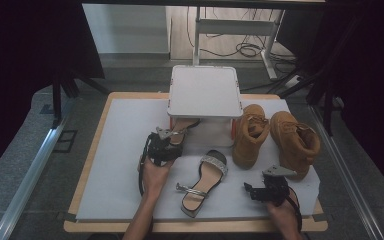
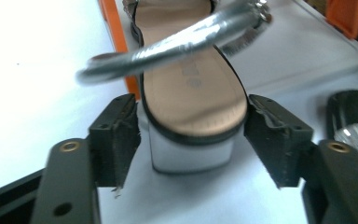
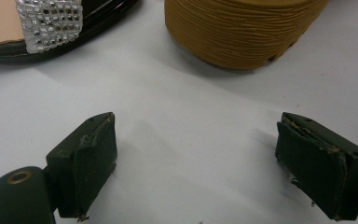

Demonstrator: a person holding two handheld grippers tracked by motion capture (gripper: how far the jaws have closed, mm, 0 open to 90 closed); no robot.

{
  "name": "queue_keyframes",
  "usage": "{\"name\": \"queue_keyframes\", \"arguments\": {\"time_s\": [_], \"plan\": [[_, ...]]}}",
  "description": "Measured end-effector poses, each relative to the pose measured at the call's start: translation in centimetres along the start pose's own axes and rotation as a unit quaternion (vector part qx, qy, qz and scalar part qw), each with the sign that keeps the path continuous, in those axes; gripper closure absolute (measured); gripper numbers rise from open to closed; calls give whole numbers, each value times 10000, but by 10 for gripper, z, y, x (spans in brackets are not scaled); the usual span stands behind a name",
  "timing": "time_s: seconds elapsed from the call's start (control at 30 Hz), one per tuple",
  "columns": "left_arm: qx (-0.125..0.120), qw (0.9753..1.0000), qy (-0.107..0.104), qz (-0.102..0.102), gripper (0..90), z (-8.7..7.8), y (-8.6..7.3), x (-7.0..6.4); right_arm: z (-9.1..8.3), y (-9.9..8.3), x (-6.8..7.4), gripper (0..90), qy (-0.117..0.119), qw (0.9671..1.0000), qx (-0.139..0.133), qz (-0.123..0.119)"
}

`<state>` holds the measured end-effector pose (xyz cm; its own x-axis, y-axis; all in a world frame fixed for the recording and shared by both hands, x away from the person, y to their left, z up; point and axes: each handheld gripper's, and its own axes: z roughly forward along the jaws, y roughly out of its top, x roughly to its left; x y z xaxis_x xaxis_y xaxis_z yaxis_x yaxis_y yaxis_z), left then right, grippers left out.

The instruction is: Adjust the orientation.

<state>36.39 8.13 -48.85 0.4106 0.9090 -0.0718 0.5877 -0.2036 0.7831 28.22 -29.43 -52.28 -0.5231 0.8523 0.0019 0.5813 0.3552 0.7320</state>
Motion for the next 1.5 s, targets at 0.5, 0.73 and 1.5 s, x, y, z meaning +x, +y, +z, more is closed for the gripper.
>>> {"name": "queue_keyframes", "arguments": {"time_s": [0.5,0.73,1.5], "plan": [[94,9990,-342,281,820,-11,-20,3,0,0,0,128,-2,10000,1,0],[100,9988,-383,273,894,-5,-17,3,0,0,0,128,-3,10000,0,0],[160,9968,-554,547,898,29,9,-23,0,0,0,128,0,10000,-1,0]]}}
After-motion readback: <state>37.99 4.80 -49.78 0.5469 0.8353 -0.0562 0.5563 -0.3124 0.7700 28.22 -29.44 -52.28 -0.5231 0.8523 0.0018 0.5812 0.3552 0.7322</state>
